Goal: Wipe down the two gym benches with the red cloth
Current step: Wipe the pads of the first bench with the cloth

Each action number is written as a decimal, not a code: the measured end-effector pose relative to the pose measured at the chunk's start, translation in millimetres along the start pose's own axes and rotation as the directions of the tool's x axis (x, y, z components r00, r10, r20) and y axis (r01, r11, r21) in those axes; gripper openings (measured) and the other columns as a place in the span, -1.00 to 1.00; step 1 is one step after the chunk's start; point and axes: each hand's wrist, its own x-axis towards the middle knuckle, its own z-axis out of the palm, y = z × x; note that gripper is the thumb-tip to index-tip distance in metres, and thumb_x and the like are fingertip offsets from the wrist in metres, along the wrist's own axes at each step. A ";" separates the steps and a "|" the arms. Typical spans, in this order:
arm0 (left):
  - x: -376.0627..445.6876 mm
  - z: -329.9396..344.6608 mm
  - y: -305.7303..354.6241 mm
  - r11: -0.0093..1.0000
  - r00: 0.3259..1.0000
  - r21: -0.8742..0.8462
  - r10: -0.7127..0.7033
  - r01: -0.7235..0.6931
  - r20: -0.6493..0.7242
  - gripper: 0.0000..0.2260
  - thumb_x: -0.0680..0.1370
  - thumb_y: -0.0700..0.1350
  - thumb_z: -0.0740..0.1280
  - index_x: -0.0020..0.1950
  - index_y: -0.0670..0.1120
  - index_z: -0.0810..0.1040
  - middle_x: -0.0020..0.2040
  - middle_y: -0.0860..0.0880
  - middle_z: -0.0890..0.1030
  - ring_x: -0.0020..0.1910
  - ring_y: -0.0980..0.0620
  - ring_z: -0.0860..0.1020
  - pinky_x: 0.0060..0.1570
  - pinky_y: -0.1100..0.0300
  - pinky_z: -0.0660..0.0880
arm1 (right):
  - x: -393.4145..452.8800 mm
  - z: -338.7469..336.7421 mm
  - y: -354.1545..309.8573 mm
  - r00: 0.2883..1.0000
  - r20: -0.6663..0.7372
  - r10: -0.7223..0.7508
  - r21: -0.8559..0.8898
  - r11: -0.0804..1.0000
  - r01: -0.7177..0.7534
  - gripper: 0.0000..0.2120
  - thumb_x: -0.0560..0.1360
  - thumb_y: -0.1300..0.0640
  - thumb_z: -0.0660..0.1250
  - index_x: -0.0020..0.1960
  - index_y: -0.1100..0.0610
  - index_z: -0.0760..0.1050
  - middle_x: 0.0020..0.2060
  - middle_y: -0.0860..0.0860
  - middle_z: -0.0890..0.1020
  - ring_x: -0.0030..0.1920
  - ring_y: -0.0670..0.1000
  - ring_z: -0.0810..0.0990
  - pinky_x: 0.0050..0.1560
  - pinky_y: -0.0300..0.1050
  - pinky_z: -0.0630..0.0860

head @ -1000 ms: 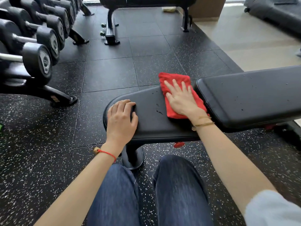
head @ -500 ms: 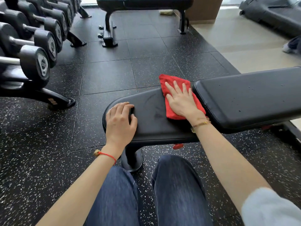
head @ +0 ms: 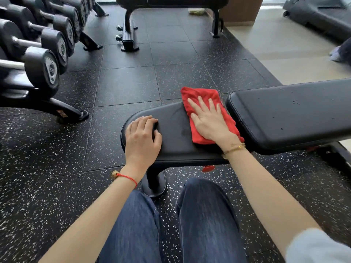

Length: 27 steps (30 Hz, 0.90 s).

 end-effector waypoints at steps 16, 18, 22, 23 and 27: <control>0.3 -3.1 -1.5 0.999 1.000 -0.037 0.004 -0.003 0.012 -0.72 0.53 -0.13 0.29 0.23 -0.08 0.55 0.28 -0.02 0.56 0.32 -0.06 0.45 0.41 0.03 0.25 | 10.3 1.9 16.9 0.997 -0.003 0.072 0.029 0.997 -0.072 -0.48 0.65 -0.06 -0.02 0.57 -0.20 -0.08 0.59 -0.01 -0.07 0.57 0.20 -0.12 0.54 0.17 -0.22; 1.2 -2.9 -1.2 0.999 1.000 -0.037 -0.002 0.003 0.011 -0.72 0.52 -0.12 0.29 0.22 -0.07 0.55 0.27 0.00 0.56 0.31 -0.04 0.45 0.40 0.05 0.24 | 18.2 3.1 1.3 0.999 0.000 0.048 0.031 0.998 -0.047 -0.48 0.65 -0.06 -0.03 0.57 -0.19 -0.09 0.59 0.00 -0.09 0.57 0.21 -0.13 0.53 0.18 -0.24; 2.0 -2.3 -3.1 0.998 1.000 -0.062 -0.016 0.015 -0.010 -0.73 0.50 -0.11 0.31 0.20 -0.04 0.56 0.25 0.04 0.58 0.30 -0.02 0.46 0.37 0.08 0.25 | -25.5 13.1 -9.5 0.989 -0.040 -0.140 0.030 0.990 0.141 -0.47 0.64 -0.04 0.01 0.57 -0.20 -0.06 0.59 -0.01 -0.04 0.58 0.17 -0.10 0.54 0.12 -0.21; 1.6 -2.3 -3.9 0.998 1.000 -0.068 -0.017 0.016 -0.017 -0.73 0.50 -0.11 0.31 0.19 -0.04 0.56 0.24 0.04 0.58 0.29 -0.01 0.46 0.37 0.08 0.25 | -40.0 15.4 -7.6 0.981 -0.055 -0.186 0.034 0.982 0.188 -0.47 0.64 -0.04 0.02 0.57 -0.20 -0.04 0.59 -0.02 -0.01 0.58 0.16 -0.08 0.54 0.10 -0.20; -0.1 -4.1 -4.4 0.997 1.000 -0.072 -0.020 0.019 -0.011 -0.74 0.51 -0.12 0.31 0.19 -0.07 0.56 0.25 -0.01 0.58 0.32 -0.04 0.46 0.39 0.06 0.25 | -34.8 11.3 -2.2 0.988 -0.035 -0.148 0.050 0.988 0.149 -0.49 0.65 -0.04 0.02 0.56 -0.20 -0.02 0.59 -0.03 0.02 0.58 0.14 -0.07 0.55 0.08 -0.21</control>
